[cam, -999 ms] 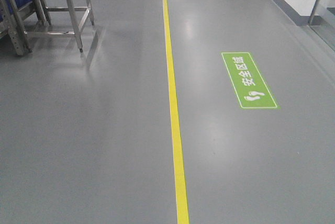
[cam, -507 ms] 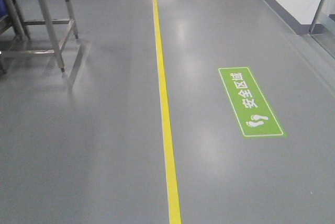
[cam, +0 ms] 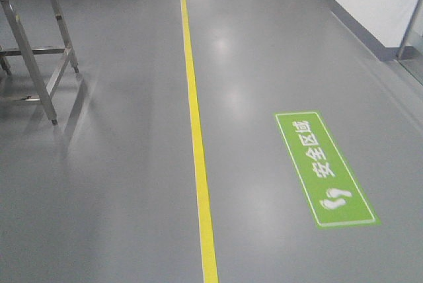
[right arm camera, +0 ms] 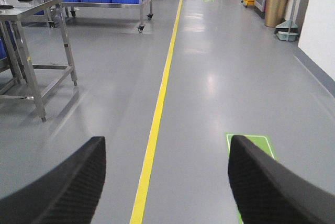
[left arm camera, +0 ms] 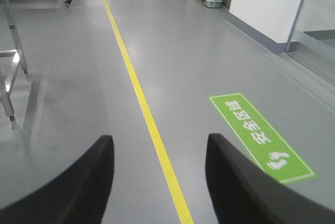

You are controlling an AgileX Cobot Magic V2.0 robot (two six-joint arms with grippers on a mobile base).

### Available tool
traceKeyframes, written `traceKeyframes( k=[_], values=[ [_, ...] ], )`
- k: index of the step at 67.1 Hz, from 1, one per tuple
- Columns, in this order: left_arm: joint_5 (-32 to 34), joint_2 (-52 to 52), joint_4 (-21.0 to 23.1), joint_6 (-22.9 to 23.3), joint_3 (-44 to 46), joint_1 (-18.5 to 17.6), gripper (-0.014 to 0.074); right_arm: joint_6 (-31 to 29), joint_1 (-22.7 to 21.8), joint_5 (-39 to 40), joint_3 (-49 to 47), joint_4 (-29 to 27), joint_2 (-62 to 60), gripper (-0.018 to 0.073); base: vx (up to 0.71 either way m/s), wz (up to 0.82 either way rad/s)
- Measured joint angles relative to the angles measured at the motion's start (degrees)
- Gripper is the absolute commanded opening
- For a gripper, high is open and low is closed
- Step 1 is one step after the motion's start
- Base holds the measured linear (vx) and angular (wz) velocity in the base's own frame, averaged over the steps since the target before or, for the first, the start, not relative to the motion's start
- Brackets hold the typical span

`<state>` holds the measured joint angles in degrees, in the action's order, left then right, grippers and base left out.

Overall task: Move and align brake pads A on conveyor
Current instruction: 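Drive forward along the yellow floor line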

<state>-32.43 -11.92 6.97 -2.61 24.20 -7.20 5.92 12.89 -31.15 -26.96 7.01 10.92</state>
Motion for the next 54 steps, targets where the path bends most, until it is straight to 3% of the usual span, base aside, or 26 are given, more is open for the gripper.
traceKeyframes(
  k=[54],
  values=[
    [0.0,0.0,0.0,0.0,0.0,0.0,0.0372,0.0,0.0,0.0,0.0,0.0,0.0,0.0484,0.68,0.1]
  ],
)
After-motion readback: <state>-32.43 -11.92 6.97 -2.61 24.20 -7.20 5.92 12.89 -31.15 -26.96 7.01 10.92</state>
